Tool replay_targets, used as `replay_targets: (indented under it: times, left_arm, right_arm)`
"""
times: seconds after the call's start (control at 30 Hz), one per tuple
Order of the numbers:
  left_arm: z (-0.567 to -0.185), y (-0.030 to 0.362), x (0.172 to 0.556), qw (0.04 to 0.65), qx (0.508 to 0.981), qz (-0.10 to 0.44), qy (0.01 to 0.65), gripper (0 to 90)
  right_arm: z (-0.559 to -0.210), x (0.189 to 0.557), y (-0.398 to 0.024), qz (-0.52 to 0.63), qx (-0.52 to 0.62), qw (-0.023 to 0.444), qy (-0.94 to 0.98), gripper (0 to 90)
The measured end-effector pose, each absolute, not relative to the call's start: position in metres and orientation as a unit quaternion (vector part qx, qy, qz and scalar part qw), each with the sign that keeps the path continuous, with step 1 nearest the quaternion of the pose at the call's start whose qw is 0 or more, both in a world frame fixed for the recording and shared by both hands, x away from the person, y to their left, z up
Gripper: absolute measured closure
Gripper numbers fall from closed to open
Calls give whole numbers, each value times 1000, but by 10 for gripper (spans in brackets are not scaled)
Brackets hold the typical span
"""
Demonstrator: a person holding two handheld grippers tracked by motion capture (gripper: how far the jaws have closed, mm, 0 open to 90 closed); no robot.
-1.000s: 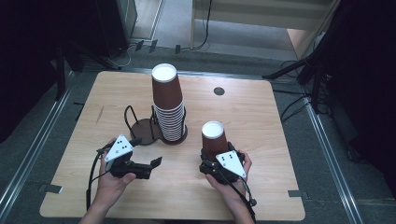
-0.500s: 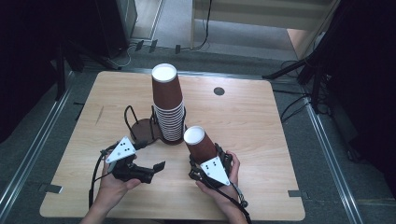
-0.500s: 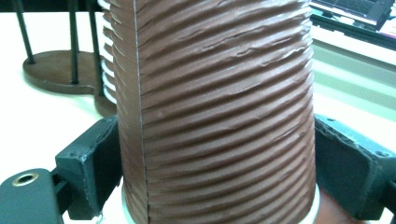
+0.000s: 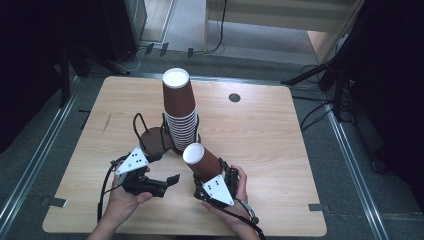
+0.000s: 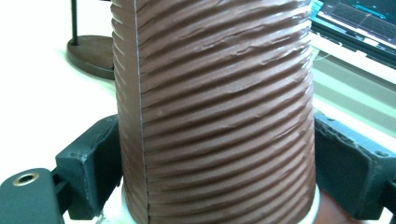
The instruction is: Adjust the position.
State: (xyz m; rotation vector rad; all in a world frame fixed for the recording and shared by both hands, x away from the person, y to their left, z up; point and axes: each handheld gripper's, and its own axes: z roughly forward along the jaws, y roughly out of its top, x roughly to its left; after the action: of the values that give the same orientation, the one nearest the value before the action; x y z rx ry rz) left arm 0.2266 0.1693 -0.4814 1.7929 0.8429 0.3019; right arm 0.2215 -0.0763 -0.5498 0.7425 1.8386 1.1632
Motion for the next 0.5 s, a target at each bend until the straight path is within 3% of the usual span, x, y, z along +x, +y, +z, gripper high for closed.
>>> replay_targets:
  times: [0.5]
  left_arm:
    - [-483, 164, 226, 531, 766, 110, 346, 69]
  right_arm:
    - [-556, 211, -62, 461, 246, 408, 749, 98]
